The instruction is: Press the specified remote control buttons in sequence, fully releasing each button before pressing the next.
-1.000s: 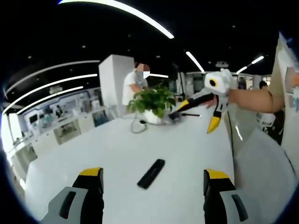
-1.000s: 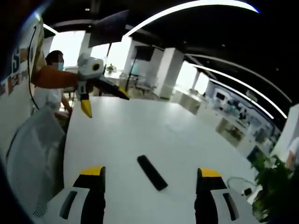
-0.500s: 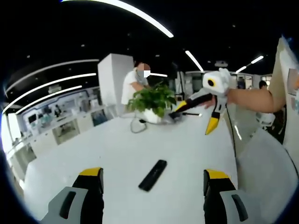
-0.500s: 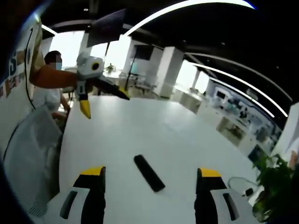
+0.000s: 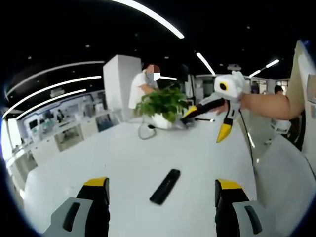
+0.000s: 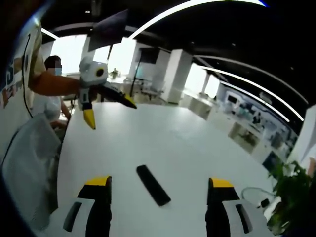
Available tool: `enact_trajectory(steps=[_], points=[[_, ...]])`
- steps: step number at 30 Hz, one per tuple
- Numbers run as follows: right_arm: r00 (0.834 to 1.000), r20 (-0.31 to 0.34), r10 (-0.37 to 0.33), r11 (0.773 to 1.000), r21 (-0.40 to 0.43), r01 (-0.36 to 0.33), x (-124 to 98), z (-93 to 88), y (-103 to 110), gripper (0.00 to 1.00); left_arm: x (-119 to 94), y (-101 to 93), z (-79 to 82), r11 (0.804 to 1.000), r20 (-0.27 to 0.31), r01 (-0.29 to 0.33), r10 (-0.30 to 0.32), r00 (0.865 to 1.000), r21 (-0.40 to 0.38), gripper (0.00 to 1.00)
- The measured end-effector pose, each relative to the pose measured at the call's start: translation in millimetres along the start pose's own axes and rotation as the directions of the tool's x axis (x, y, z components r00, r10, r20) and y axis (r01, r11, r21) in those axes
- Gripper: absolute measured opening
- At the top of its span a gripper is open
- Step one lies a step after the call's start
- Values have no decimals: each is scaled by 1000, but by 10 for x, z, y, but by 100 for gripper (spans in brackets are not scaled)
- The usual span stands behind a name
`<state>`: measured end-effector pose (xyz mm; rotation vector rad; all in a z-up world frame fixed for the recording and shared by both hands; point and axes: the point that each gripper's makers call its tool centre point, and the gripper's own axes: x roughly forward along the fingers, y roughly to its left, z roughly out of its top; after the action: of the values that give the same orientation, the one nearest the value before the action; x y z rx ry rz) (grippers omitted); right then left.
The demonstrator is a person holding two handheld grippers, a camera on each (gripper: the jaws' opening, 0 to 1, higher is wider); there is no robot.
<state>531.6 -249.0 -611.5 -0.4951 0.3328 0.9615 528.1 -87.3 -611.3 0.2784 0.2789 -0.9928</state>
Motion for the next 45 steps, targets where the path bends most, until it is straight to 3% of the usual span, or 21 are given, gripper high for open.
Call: enact_trajectory(steps=[35, 45], points=[[998, 41, -43, 996, 74, 40, 232, -19, -426, 76, 251, 310, 5, 1000, -2, -4, 3, 1000, -16, 90], [999, 19, -40, 997, 73, 39, 373, -101, -518, 77, 324, 423, 30, 1000, 3, -7, 7, 1000, -16, 90]])
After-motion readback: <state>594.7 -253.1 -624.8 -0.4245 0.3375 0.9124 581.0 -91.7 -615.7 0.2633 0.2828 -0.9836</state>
